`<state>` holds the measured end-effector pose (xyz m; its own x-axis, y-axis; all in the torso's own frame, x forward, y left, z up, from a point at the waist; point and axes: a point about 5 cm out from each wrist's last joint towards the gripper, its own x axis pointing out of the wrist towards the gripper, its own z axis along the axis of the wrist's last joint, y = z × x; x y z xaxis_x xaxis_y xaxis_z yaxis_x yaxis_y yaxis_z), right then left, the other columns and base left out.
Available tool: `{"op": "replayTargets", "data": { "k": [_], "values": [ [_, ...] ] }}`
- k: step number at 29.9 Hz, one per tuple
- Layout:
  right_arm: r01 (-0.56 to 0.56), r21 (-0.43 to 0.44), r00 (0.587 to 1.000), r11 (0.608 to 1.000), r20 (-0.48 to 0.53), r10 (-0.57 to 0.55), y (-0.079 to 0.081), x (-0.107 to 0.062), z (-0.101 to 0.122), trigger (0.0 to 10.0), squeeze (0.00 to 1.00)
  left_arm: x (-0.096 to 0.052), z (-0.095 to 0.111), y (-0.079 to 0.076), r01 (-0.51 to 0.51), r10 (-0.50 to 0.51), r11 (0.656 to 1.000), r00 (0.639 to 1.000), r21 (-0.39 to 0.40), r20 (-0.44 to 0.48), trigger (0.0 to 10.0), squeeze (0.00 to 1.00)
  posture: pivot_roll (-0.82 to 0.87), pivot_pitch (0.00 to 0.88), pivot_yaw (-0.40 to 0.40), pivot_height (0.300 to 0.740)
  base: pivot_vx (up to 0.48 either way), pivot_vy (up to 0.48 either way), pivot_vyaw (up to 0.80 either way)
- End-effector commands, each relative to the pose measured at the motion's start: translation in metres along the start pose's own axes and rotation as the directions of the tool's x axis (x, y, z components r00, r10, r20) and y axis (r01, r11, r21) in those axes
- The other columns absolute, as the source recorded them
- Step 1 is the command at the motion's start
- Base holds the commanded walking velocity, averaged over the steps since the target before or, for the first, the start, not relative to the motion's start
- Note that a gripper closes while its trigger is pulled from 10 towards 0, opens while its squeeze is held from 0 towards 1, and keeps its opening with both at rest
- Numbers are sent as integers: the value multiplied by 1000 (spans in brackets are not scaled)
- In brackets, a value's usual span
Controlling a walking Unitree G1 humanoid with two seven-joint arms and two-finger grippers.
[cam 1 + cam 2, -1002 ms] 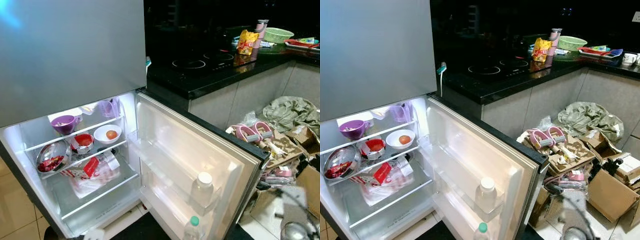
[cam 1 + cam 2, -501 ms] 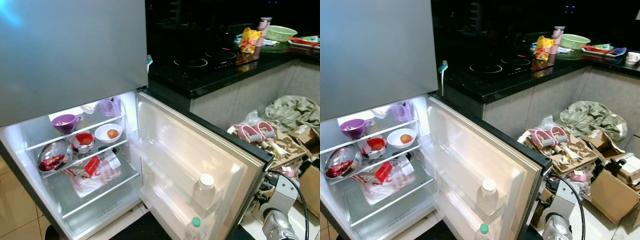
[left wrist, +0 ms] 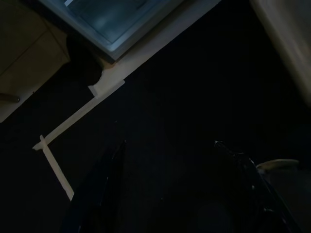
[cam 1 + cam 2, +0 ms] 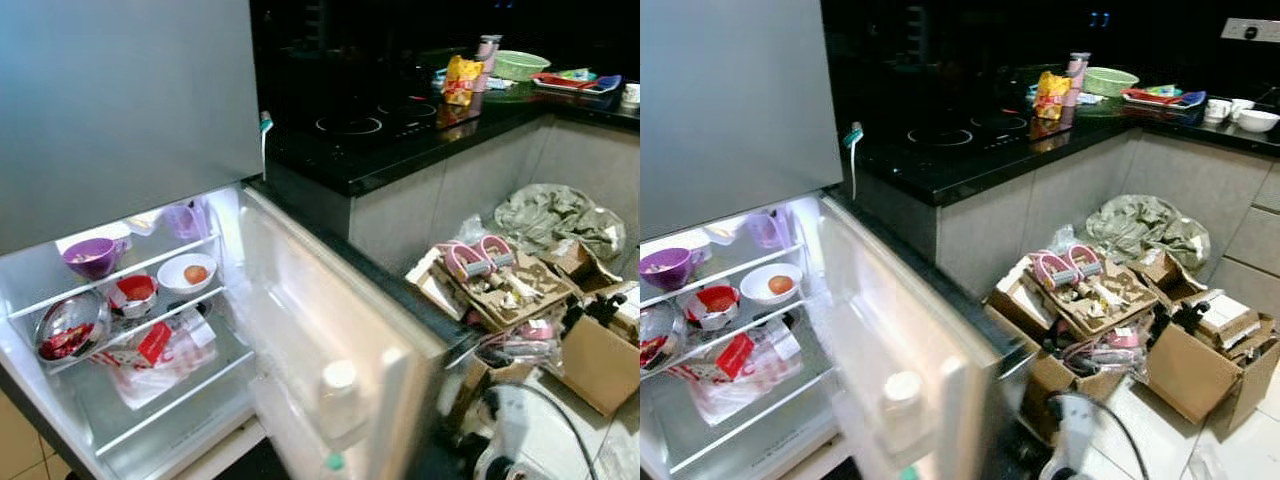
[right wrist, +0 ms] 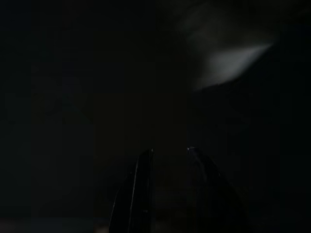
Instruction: Restocking fridge
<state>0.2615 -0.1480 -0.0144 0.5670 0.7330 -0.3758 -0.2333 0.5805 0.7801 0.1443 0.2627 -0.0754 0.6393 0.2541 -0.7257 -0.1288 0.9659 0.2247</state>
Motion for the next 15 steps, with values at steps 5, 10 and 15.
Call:
{"op": "replayTargets", "data": {
  "k": [5,10,15],
  "values": [
    [-208,145,978,967,56,202,14,1,4,10000,0,-5,-15,15,-81,78,995,995,-52,-60,10000,0,0,77,-15,740,0,0,0],
    [199,97,966,975,149,-212,-16,-10,7,10000,0,-10,-21,37,-239,229,959,970,-152,-79,10000,0,4,76,-16,740,0,0,0],
    [619,28,773,785,156,-615,-51,-41,1,10000,0,-18,-24,62,-436,423,865,900,-248,-107,10000,0,5,76,-16,740,0,0,0]
  ]
}}
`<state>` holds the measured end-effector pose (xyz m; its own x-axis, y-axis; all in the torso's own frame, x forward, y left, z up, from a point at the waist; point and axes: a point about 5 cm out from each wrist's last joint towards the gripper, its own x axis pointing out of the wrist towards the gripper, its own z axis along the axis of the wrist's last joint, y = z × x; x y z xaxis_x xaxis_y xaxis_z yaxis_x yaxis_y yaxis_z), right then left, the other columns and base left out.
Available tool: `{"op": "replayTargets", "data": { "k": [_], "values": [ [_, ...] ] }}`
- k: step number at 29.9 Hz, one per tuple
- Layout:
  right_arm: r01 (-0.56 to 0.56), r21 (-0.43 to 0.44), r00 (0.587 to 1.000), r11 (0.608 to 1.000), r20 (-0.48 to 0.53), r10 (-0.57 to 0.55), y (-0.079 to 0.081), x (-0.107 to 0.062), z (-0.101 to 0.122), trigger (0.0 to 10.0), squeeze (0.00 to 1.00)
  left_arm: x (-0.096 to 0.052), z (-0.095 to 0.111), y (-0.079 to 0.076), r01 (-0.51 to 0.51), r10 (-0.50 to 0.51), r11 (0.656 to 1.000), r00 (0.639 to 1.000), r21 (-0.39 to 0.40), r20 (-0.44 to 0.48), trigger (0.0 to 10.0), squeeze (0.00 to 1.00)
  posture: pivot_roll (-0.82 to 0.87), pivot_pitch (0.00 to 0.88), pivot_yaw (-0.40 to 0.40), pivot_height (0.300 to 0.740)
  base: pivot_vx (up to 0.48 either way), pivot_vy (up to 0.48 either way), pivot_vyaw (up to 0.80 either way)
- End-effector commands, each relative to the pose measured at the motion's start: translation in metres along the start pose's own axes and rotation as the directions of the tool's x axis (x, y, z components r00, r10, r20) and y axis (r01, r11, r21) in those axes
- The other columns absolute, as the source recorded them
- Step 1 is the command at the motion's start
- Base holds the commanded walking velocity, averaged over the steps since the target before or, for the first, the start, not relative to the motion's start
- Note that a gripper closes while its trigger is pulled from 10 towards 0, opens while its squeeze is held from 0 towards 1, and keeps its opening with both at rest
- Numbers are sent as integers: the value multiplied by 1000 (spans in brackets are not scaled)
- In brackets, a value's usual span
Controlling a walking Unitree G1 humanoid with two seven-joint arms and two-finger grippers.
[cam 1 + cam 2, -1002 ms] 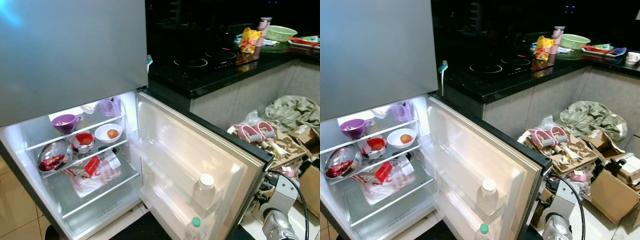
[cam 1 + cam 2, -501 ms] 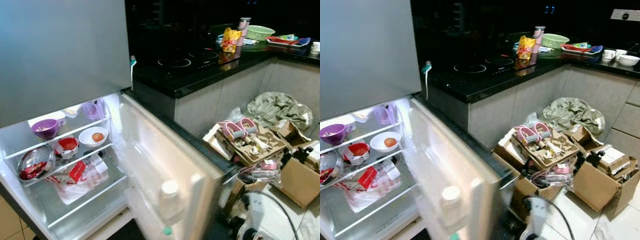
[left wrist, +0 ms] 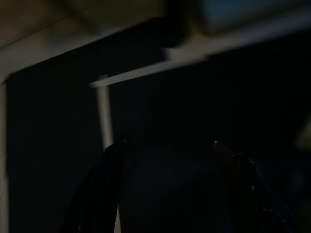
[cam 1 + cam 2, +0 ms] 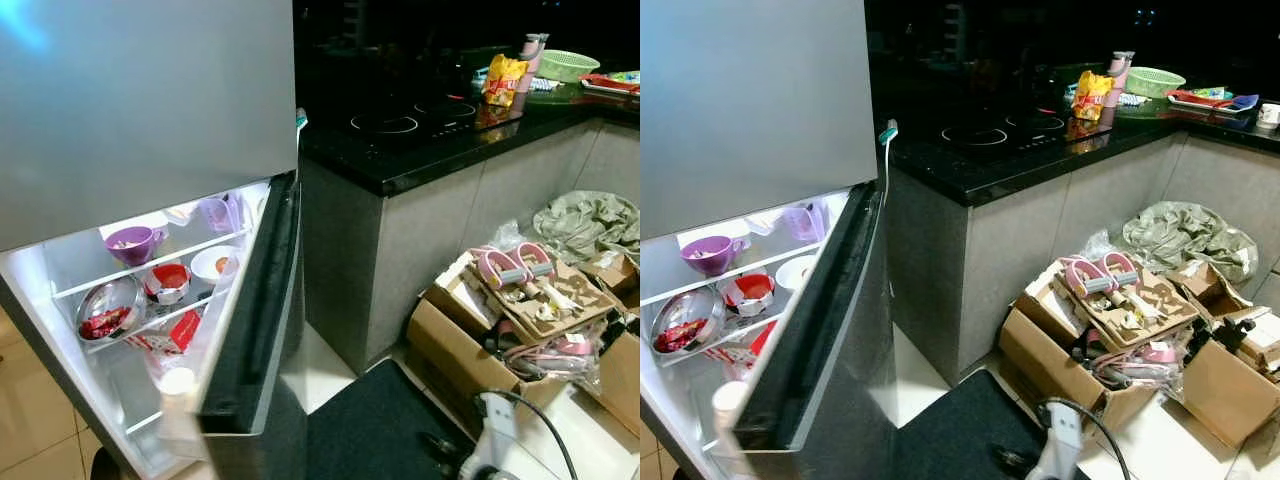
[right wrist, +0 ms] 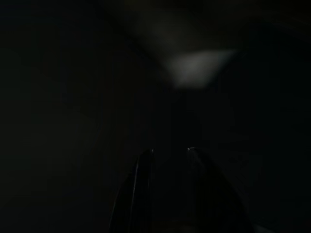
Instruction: Restocking fridge
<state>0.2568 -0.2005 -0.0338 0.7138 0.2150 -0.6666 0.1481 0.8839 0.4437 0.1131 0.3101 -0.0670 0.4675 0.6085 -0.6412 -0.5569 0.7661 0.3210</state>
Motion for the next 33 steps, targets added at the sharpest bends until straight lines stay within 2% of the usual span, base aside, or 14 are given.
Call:
{"op": "replayTargets", "data": {
  "k": [1,3,5,8,11,15,17,22,28,29,30,31,32,33],
  "values": [
    [191,-79,980,978,-39,-194,-27,-10,-11,10000,0,1,0,27,-167,167,981,986,-100,-11,10000,0,9,76,-20,740,0,0,0],
    [201,-106,977,974,-55,-208,-30,-12,-14,10000,0,1,-1,32,-198,197,972,980,-128,-22,10000,0,9,76,-20,740,0,0,0],
    [216,-212,965,953,-103,-242,-36,-15,-22,10000,0,2,-2,33,-192,189,971,981,-142,-37,10000,0,13,79,-21,740,0,0,0],
    [199,-377,951,905,-149,-271,-39,-17,-36,10000,0,2,3,18,-79,80,995,997,-67,2,10000,0,13,80,-17,740,0,0,0],
    [205,-448,940,870,-157,-302,-41,-19,-44,10000,0,2,6,11,-66,67,994,998,-86,16,10000,0,16,80,-11,740,0,0,0],
    [217,-497,931,840,-152,-331,-42,-20,-51,10000,0,2,9,5,-56,58,994,998,-93,26,10000,0,17,78,-7,740,0,0,0],
    [199,-547,935,813,-144,-325,-40,-19,-56,10000,0,1,13,-7,18,-15,998,998,-57,56,10000,0,21,76,-8,740,0,0,0],
    [180,-575,935,798,-153,-321,-37,-19,-62,10000,0,1,17,-16,62,-59,997,995,-40,79,10000,0,24,76,-10,740,0,0,0],
    [168,-608,937,776,-148,-318,-34,-18,-65,10000,0,0,23,-27,142,-147,989,983,49,112,10000,0,23,77,-13,740,0,0,0],
    [173,-612,935,772,-145,-324,-35,-18,-65,10000,0,-4,24,-42,249,-270,955,955,158,123,10000,0,23,77,-16,740,0,0,0],
    [173,-612,935,772,-145,-324,-35,-18,-65,10000,0,-4,24,-42,249,-270,955,955,158,123,10000,0,23,77,-16,740,0,0,0],
    [175,-617,933,767,-146,-330,-35,-18,-65,10000,0,-8,23,-55,342,-375,909,920,239,110,10000,0,23,77,-17,740,0,0,0],
    [175,-617,933,767,-146,-330,-35,-18,-65,10000,0,-8,23,-55,342,-375,909,920,239,110,10000,0,23,77,-17,740,0,0,0],
    [174,-620,931,765,-149,-332,-36,-19,-65,10000,0,-13,20,-67,418,-461,856,883,305,85,10000,0,23,77,-17,740,0,0,0]
  ]
}}
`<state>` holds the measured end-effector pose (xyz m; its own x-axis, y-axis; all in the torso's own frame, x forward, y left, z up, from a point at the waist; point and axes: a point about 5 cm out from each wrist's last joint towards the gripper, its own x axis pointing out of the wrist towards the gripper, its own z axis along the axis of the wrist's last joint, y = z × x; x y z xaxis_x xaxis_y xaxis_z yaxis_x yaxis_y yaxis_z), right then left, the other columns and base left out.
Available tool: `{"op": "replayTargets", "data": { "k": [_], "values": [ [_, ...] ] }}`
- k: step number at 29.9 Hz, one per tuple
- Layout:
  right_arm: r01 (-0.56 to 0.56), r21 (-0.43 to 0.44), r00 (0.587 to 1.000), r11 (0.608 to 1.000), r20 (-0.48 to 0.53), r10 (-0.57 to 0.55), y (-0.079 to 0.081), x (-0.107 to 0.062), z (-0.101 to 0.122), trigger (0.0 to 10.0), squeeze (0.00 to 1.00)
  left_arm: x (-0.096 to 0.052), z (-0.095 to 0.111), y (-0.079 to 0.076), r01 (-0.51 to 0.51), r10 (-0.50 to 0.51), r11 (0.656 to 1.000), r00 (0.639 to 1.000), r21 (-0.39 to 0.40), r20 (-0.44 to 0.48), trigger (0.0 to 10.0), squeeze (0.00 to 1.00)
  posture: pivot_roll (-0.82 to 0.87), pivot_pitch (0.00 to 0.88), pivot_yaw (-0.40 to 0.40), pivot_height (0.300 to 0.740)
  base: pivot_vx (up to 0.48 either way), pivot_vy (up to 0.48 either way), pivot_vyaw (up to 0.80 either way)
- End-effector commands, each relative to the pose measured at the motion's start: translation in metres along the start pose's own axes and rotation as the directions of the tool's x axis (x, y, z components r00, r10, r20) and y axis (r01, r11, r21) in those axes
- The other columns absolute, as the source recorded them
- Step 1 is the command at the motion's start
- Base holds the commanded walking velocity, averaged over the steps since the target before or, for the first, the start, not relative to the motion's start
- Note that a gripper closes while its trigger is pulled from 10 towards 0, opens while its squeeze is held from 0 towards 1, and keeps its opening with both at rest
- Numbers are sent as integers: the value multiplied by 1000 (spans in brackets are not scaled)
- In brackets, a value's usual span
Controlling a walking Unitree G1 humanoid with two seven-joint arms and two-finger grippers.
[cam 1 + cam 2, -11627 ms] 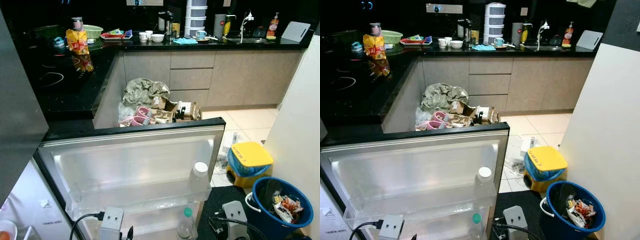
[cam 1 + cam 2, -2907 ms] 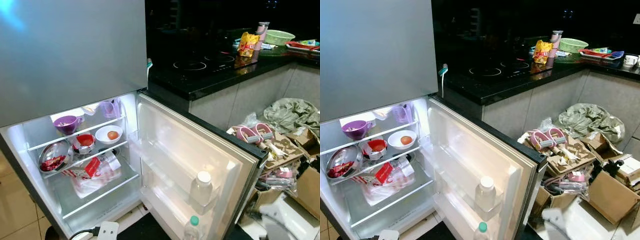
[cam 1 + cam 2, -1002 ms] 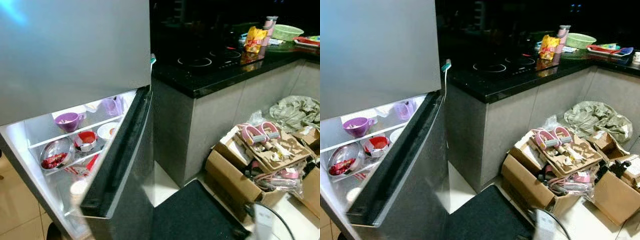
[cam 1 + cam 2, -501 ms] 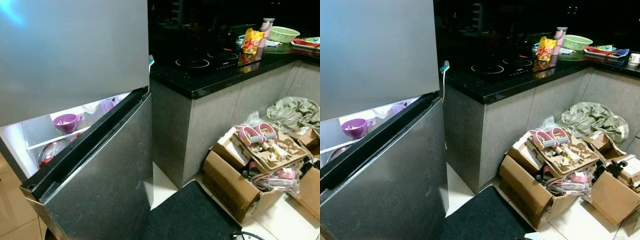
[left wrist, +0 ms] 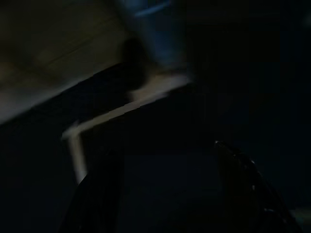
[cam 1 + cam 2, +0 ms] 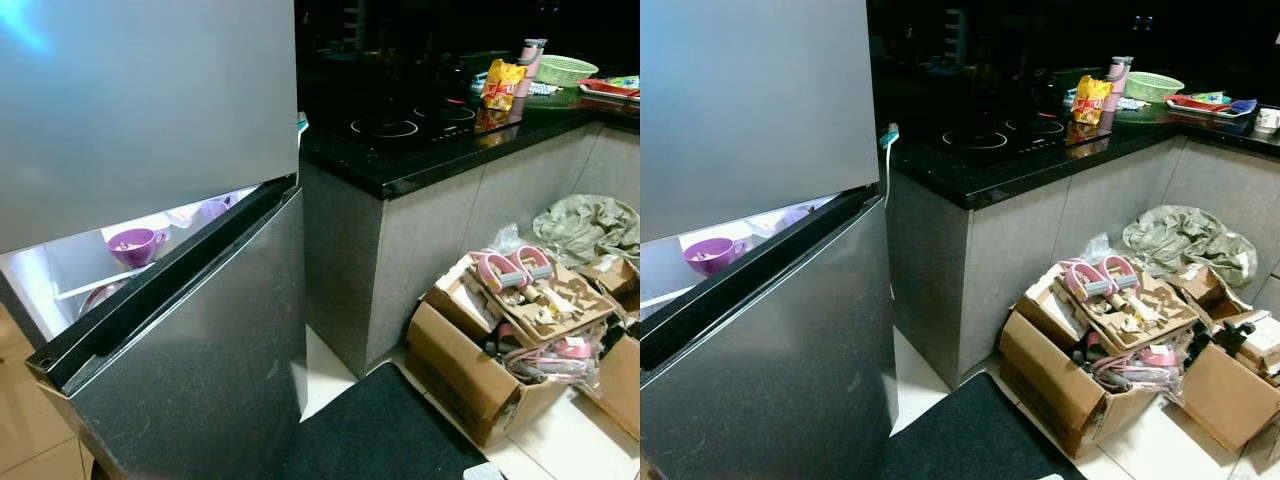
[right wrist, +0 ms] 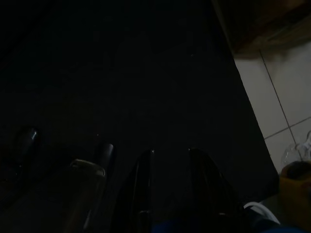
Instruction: Restocking fridge
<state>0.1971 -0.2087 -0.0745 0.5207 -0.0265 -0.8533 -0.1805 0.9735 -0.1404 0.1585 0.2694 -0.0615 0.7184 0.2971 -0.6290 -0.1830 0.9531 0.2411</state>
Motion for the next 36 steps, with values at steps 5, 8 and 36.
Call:
{"op": "replayTargets", "data": {
  "k": [5,8,36],
  "values": [
    [3,-10,1000,1000,-11,-3,1,0,-5,10000,0,-3,-4,-29,199,-199,970,980,140,-17,10000,0,21,77,-17,740,0,0,0],
    [6,-6,1000,1000,-13,-6,0,-1,-6,10000,0,-3,1,-37,247,-254,947,967,206,6,10000,0,14,79,-17,740,0,0,0],
    [80,86,996,993,32,-83,-8,-1,4,10000,0,24,69,-12,-43,-2,974,980,224,198,10000,0,12,79,-14,740,0,0,0]
  ]
}}
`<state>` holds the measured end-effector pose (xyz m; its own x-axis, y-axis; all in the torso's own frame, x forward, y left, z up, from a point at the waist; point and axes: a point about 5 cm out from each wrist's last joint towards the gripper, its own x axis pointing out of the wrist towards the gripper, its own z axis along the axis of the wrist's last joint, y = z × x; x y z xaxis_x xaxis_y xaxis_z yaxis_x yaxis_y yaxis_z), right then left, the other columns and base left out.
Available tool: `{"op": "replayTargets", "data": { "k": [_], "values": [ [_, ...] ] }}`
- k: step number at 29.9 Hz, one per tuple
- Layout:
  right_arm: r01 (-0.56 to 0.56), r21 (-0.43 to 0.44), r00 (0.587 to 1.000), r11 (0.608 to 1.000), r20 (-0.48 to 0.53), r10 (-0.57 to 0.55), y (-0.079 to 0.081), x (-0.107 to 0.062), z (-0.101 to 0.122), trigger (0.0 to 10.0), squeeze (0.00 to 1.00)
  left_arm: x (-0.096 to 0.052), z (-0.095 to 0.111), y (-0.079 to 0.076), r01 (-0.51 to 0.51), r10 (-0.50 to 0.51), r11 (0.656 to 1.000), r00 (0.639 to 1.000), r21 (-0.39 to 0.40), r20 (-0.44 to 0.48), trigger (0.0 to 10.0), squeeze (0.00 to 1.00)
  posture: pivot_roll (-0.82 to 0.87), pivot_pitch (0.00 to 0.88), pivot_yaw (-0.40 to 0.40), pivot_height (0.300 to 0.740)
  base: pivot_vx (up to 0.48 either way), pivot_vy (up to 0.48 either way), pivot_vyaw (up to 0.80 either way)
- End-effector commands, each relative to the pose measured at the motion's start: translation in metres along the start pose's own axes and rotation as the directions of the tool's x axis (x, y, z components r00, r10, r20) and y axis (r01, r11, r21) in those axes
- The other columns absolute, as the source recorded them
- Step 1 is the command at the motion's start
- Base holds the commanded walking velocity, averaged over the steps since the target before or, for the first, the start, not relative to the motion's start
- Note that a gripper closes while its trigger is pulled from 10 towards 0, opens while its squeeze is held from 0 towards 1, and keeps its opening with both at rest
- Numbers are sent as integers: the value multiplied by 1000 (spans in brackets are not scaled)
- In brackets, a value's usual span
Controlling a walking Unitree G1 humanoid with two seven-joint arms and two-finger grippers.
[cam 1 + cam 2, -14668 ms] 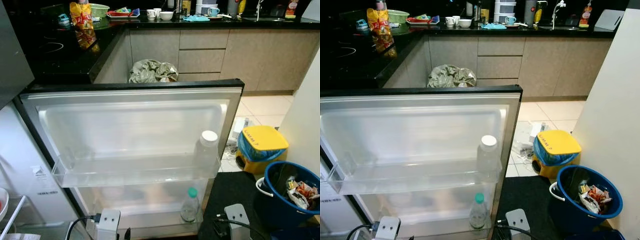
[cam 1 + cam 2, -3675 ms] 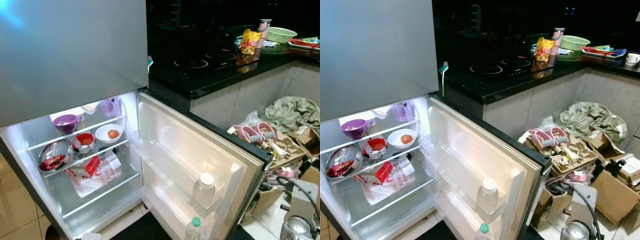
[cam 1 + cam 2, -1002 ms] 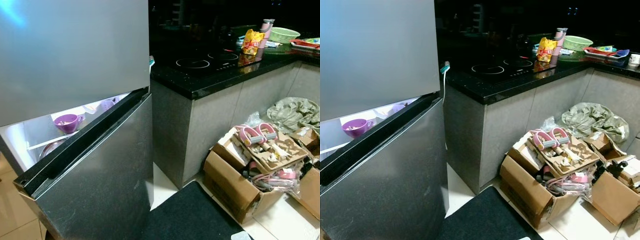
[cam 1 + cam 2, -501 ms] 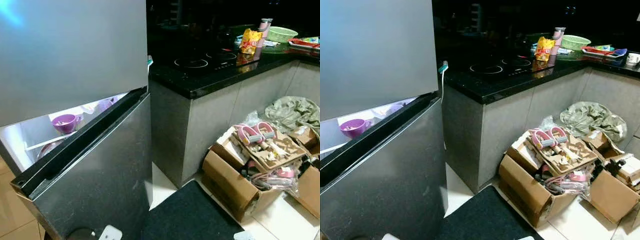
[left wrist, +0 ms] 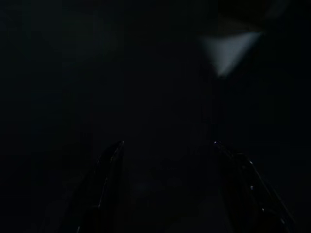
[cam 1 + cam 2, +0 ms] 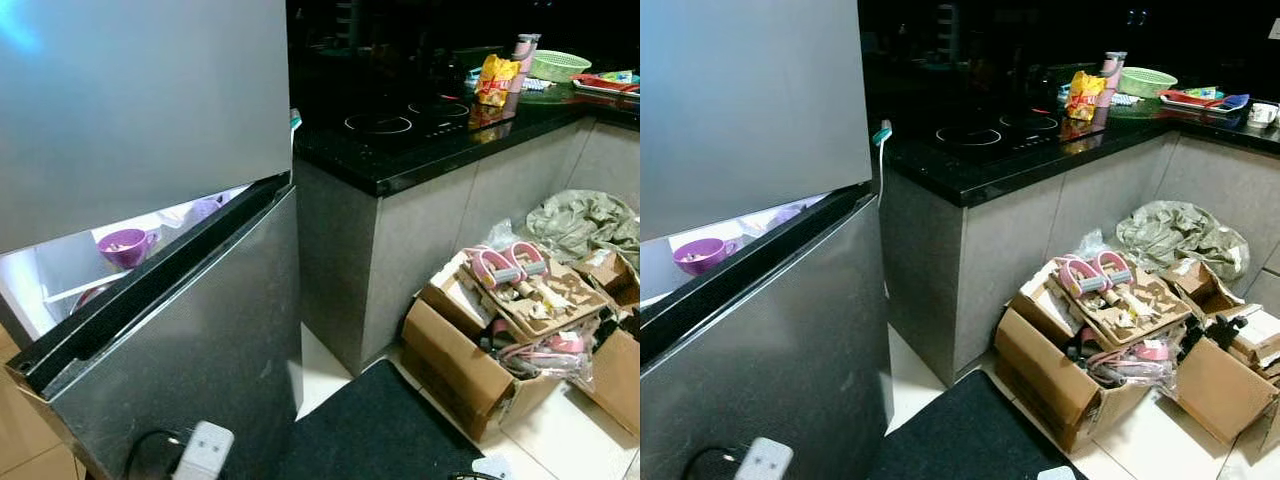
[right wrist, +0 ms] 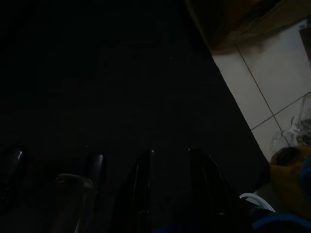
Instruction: Restocking fridge
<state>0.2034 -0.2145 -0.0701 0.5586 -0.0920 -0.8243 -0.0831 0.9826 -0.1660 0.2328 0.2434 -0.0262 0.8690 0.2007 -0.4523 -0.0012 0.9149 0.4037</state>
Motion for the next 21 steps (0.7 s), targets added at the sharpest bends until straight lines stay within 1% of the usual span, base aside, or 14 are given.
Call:
{"op": "replayTargets", "data": {
  "k": [1,3,4,5,6,7,8,9,11,12,14,15,16,21],
  "values": [
    [12,17,1000,1000,3,-12,-1,0,-2,10000,0,-4,-17,36,-251,239,963,964,-101,-114,10000,0,12,79,-14,740,0,0,0],
    [13,20,1000,1000,5,-14,-1,0,-2,10000,0,-7,-22,56,-420,385,882,904,-213,-186,10000,0,12,78,-14,740,0,0,0],
    [13,20,1000,1000,5,-14,-1,0,-2,10000,0,-7,-22,56,-420,385,882,904,-213,-186,10000,0,12,78,-14,740,0,0,0],
    [14,20,1000,1000,6,-14,-1,0,-1,10000,0,-9,-25,63,-478,432,840,875,-255,-216,10000,0,11,78,-15,740,0,0,0],
    [14,20,1000,1000,6,-14,-1,0,-1,10000,0,-9,-25,63,-478,432,840,875,-255,-216,10000,0,11,78,-15,740,0,0,0],
    [15,23,1000,1000,9,-15,-1,0,-1,10000,0,-12,-27,76,-568,510,771,822,-289,-254,10000,0,10,78,-16,740,0,0,0],
    [16,25,1000,1000,16,-17,-1,0,1,10000,0,-19,-30,102,-694,619,647,720,-316,-313,10000,0,8,76,-19,740,0,0,0],
    [16,25,1000,1000,16,-17,-1,0,1,10000,0,-19,-30,102,-694,619,647,720,-316,-313,10000,0,8,76,-19,740,0,0,0],
    [15,28,999,999,30,-15,0,0,4,10000,0,-25,-19,145,-800,752,542,598,-258,-277,10000,0,6,77,-22,740,0,0,0],
    [12,27,999,1000,37,-13,0,0,6,10000,0,-30,-7,173,-858,824,465,509,-218,-246,10000,0,8,78,-26,740,0,0,0],
    [9,19,999,1000,43,-10,-1,0,8,10000,0,-38,9,207,-913,891,356,396,-201,-221,10000,0,10,77,-28,740,0,0,0],
    [9,19,999,1000,43,-10,-1,0,8,10000,0,-38,9,207,-913,891,356,396,-201,-221,10000,0,10,77,-28,740,0,0,0],
    [9,13,999,1000,43,-9,-1,0,8,10000,0,-40,17,218,-920,902,318,368,-228,-227,10000,0,10,77,-28,740,0,0,0],
    [8,6,999,1000,44,-9,-1,0,9,10000,0,-37,43,235,-889,902,303,384,-344,-196,10000,0,11,71,-22,740,0,0,0]
  ]
}}
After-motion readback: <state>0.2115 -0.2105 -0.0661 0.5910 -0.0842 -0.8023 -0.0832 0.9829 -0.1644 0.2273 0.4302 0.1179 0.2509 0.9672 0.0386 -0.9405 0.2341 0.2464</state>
